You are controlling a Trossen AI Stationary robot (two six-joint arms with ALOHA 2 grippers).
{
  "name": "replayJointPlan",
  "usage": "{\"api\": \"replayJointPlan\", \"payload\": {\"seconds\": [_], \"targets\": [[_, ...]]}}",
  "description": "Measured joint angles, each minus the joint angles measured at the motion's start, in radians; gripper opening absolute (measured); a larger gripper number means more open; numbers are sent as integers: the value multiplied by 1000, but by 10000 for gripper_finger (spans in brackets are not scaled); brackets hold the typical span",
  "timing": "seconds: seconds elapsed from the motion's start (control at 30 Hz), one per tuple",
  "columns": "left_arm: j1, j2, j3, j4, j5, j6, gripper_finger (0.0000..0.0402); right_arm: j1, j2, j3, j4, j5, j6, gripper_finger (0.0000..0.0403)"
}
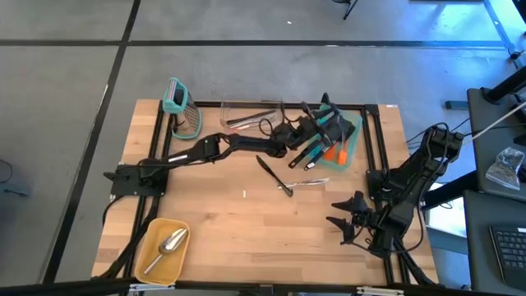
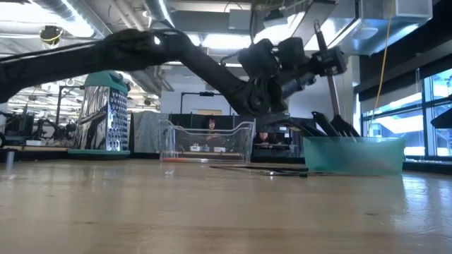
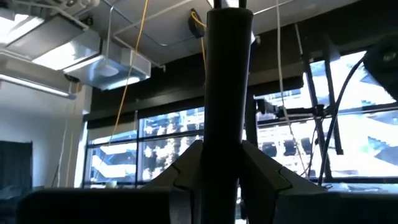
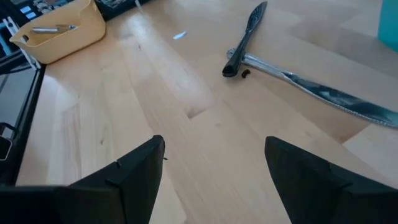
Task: Pick & Place Kitchen Items
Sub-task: Put the black slotted spatula into the green bin
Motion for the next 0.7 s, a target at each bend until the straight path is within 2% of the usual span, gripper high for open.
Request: {"api": "replayJointPlan", "payload": {"seconds": [0.13,0.37,0.7], "targets": [[6,30,20,0,-39,0,71,0,0,0,3,-10,-2,280],[9,33,21,-35,-49,16,71,0,0,0,11,-10,-14,280],[-42,28,23,-177,-143,60,71,0,0,0,20,-10,-18,279]]}}
